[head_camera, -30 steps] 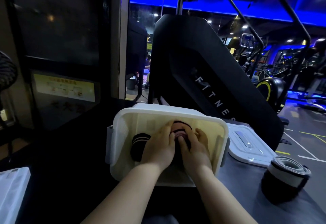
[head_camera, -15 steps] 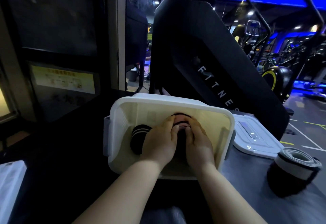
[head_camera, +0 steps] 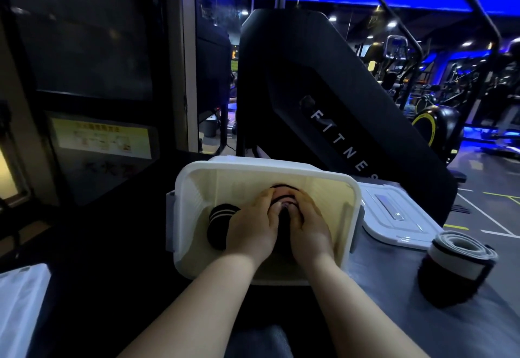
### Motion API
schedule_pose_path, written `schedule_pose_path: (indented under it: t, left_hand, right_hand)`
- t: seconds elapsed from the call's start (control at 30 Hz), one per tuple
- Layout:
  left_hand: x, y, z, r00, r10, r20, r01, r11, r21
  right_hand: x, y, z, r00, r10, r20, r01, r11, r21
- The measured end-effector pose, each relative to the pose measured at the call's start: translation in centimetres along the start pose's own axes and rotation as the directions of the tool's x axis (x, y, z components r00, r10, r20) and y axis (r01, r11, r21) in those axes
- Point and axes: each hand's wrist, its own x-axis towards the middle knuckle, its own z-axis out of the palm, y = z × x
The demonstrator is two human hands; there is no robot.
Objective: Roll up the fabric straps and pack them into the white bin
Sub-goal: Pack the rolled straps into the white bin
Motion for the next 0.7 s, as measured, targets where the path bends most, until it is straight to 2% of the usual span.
schedule_pose_path:
  t: [0.13, 0.27, 0.33, 0.47, 0.6, 0.7]
  left_hand:
    - [0.6, 0.1, -0.7, 0.994, -0.031, 0.102, 0.035, 0.999, -0.034]
    - [0.5, 0.7, -1.6, 0.987, -0.112, 0.119, 0.100, 0.990, 0.103]
    - [-0.2, 1.2, -2.0, 0.986, -0.154, 0.063, 0.147, 0.984, 0.098]
    - [-3.1, 2.4, -2.4, 0.982, -0.187, -0.039, 0.188, 0.982, 0.018]
    - [-5.9, 4.2, -1.2, 0.976, -0.215, -0.039, 0.216, 0.976, 0.020]
    - [-8.0, 5.9, 0.6, 0.977, -0.211, 0.017, 0.212, 0.975, -0.068]
  right_hand:
    - [0.3, -1.3, -0.7, 0.998, 0.019, 0.055, -0.018, 1.000, -0.016]
    - [-0.2, -2.1, -1.4, 0.981, 0.137, 0.135, -0.109, 0.974, -0.196]
    - [-1.2, -2.4, -1.7, 0.988, 0.099, 0.123, -0.069, 0.971, -0.228]
    - [-3.6, -3.0, -3.0, 0.995, 0.016, 0.101, 0.001, 0.985, -0.171]
    - [-6.0, -2.5, -5.0, 0.992, -0.035, 0.120, 0.061, 0.973, -0.221]
    - [-7.6, -1.4, -7.4, 0.994, -0.032, 0.100, 0.054, 0.973, -0.223]
